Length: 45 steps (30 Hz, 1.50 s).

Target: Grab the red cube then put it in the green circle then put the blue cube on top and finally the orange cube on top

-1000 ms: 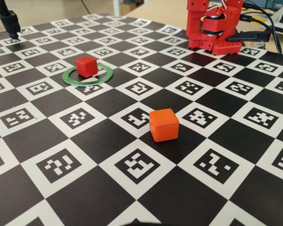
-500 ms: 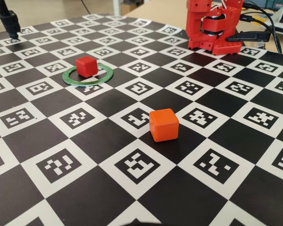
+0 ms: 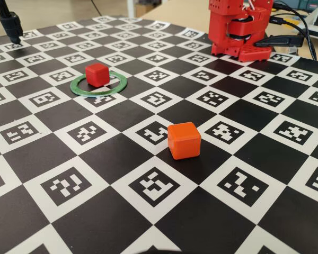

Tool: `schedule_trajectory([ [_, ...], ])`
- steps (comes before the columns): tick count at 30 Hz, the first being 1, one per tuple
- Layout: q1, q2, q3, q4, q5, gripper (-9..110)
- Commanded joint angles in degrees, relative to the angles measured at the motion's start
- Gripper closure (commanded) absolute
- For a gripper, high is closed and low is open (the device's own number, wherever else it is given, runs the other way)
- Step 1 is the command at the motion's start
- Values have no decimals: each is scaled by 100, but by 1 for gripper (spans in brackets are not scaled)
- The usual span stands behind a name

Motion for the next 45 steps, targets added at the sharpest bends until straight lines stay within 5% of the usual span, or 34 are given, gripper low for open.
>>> schedule_trajectory([
  [1,-123,114,-369,-193,185,98],
  [23,-835,-457,334,-1705,721,98],
  [45,-352,-677,703,-2373,246,98],
])
